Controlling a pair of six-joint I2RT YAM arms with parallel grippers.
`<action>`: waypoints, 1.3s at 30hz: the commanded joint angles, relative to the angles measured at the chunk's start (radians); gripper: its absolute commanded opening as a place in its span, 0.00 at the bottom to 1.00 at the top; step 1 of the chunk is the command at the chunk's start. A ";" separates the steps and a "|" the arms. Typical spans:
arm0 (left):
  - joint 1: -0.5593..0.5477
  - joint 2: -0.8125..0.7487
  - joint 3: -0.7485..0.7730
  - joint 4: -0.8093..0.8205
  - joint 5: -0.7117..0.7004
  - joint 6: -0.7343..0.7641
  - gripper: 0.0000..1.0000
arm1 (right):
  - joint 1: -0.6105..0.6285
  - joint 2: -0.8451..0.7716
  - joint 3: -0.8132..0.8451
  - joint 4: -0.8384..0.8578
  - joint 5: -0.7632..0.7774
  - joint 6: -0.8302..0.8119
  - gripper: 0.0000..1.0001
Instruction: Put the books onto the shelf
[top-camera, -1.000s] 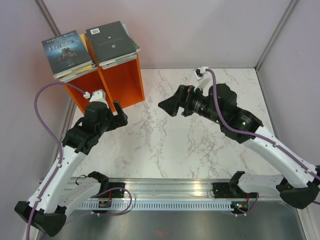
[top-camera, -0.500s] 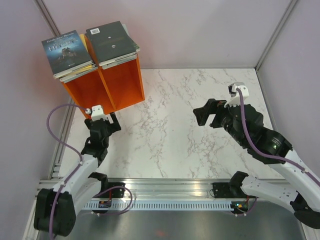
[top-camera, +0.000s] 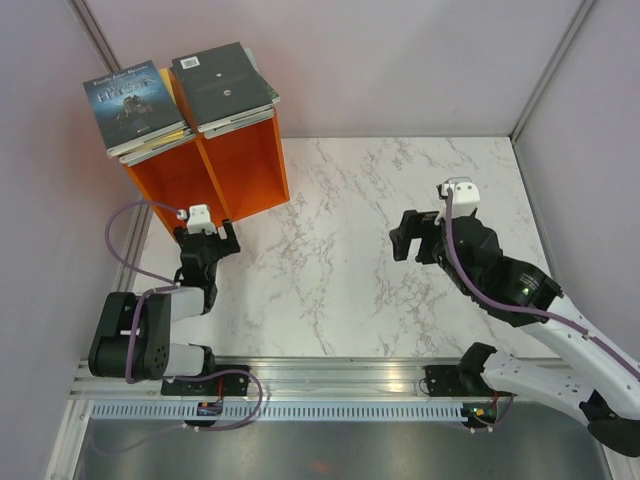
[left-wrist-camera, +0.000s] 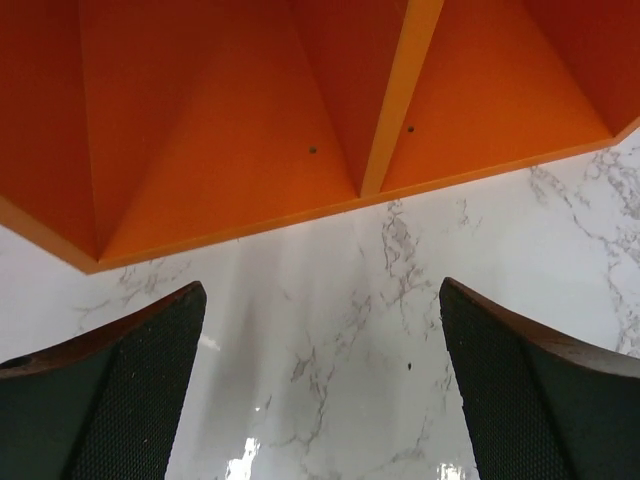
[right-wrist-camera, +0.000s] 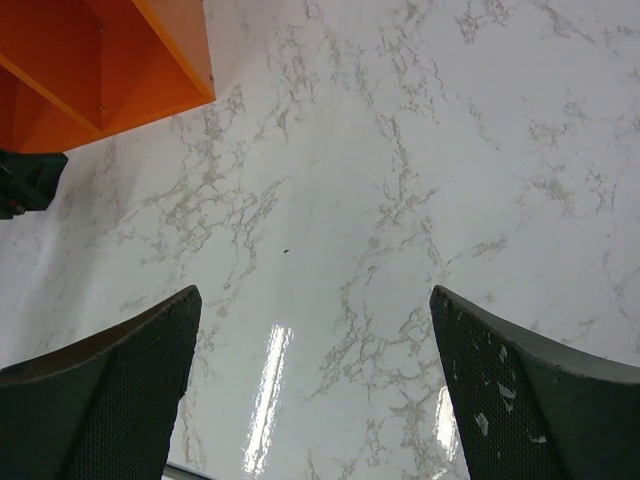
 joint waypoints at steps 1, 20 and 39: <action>0.021 0.059 -0.031 0.271 0.137 0.048 1.00 | 0.001 0.031 -0.015 0.008 -0.018 0.017 0.98; 0.019 0.092 -0.074 0.374 0.166 0.062 1.00 | -0.001 0.058 -0.376 0.532 0.132 -0.200 0.98; 0.019 0.092 -0.074 0.374 0.166 0.062 1.00 | -0.361 0.268 -0.688 1.039 0.002 -0.400 0.98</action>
